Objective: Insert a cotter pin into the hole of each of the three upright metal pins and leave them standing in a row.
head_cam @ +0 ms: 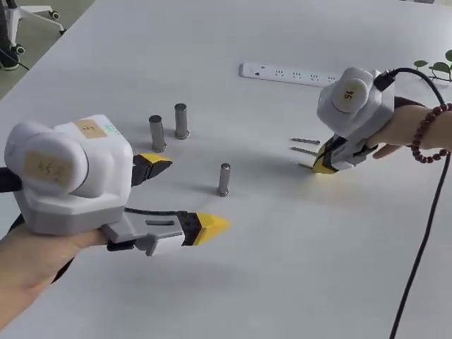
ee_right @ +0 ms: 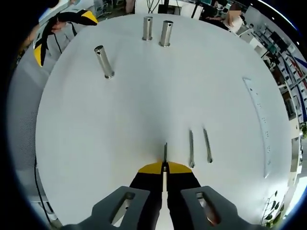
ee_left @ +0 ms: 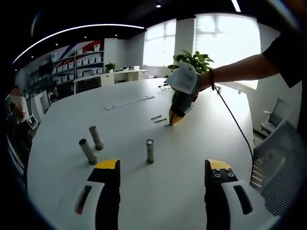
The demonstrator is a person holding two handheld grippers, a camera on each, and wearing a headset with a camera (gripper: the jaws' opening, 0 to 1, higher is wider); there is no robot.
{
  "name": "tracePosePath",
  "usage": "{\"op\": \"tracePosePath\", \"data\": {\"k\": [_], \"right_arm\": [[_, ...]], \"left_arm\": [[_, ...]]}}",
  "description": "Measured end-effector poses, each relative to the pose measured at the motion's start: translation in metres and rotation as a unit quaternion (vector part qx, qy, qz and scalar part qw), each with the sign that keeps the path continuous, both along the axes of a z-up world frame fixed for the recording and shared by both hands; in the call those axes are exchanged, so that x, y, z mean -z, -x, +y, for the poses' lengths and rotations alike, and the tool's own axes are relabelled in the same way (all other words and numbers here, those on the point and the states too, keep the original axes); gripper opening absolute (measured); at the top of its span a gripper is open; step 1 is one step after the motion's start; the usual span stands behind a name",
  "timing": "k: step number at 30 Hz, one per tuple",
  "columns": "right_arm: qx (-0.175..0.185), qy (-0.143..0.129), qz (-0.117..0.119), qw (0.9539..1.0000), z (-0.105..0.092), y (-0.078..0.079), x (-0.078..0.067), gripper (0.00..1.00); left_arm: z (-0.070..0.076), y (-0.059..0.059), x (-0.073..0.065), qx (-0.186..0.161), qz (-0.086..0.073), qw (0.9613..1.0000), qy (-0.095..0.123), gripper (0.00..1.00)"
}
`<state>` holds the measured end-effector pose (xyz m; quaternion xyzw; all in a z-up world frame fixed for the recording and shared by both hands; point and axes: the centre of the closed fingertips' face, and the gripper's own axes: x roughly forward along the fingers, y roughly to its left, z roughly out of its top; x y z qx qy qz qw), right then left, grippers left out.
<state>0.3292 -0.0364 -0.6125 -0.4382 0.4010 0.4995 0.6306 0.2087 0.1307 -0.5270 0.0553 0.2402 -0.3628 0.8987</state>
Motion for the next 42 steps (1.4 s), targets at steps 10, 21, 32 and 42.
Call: {"op": "tracePosePath", "data": {"k": [10,21,32,42], "right_arm": [[-0.024,-0.002,-0.033,0.9992,-0.003,-0.004,-0.002,0.0],[-0.076,-0.025,-0.103,0.9915,0.008,0.013,-0.034,0.0],[-0.136,-0.075,-0.12,0.9806,0.044,0.053,-0.065,0.0],[-0.176,-0.114,-0.123,0.97,0.076,0.086,-0.083,0.0]], "left_arm": [[-0.002,0.001,0.0,-0.001,0.011,0.9999,0.008,0.65],[-0.007,-0.003,-0.009,-0.009,0.015,0.9992,0.037,0.58],[-0.026,-0.004,-0.017,0.005,0.029,0.9974,0.067,0.48],[-0.039,-0.005,-0.018,0.013,0.047,0.9958,0.077,0.39]]}}
